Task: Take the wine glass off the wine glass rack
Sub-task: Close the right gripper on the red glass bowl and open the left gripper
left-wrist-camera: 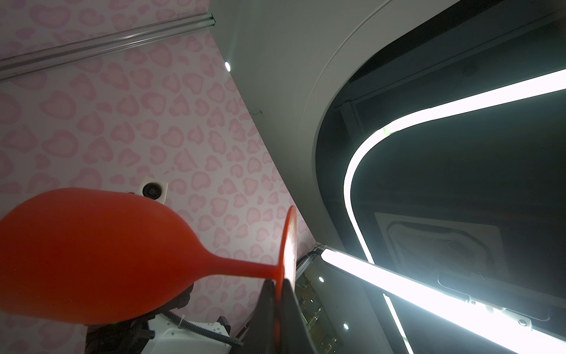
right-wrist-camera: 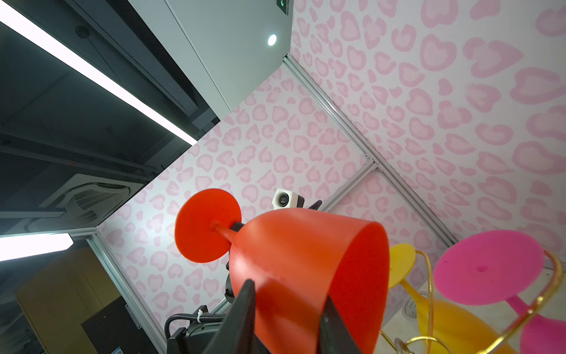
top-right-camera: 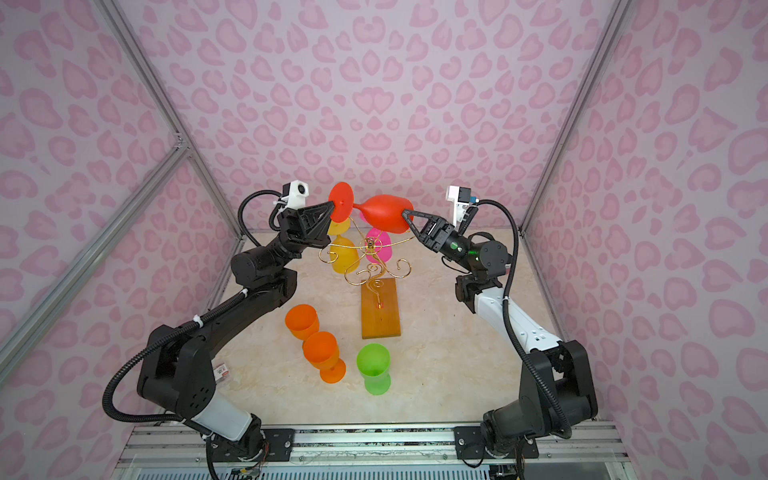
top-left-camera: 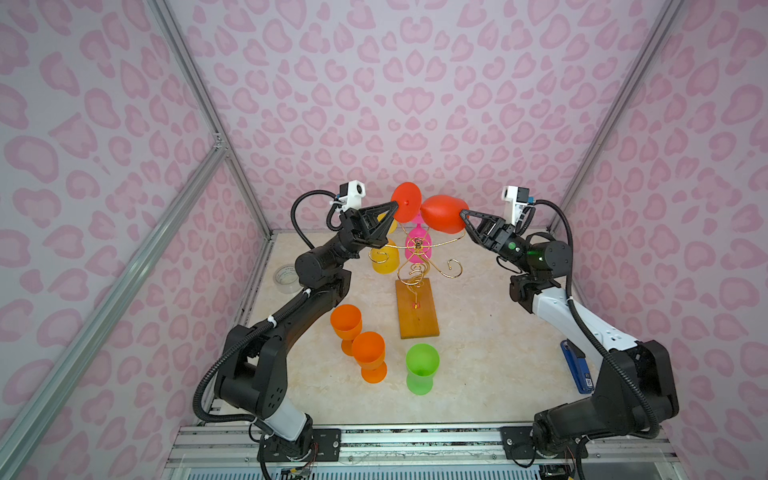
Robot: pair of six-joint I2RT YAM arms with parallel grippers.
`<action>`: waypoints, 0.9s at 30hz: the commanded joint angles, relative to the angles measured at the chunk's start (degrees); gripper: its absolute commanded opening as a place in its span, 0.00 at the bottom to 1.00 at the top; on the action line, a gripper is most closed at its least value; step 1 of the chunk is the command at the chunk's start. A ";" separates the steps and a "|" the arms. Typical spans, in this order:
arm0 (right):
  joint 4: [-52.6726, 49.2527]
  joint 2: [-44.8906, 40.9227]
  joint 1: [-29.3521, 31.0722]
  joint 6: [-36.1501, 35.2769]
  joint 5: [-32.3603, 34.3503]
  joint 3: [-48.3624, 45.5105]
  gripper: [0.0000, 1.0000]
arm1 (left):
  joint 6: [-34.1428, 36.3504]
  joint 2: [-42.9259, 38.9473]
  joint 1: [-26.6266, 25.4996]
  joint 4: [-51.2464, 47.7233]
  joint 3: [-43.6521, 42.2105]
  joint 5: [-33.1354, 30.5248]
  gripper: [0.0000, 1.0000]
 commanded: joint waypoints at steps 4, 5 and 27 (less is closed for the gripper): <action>6.36 1.45 0.20 2.75 -2.68 0.28 0.21 | -1.17 1.39 -0.14 2.83 2.15 -0.23 0.02; 7.09 1.72 0.20 3.23 -2.75 0.25 0.20 | -1.32 1.65 -0.07 2.83 2.40 -0.23 0.02; 20.69 6.21 0.02 13.91 -4.33 2.47 0.00 | -2.53 3.69 -0.15 2.83 5.36 -0.17 0.35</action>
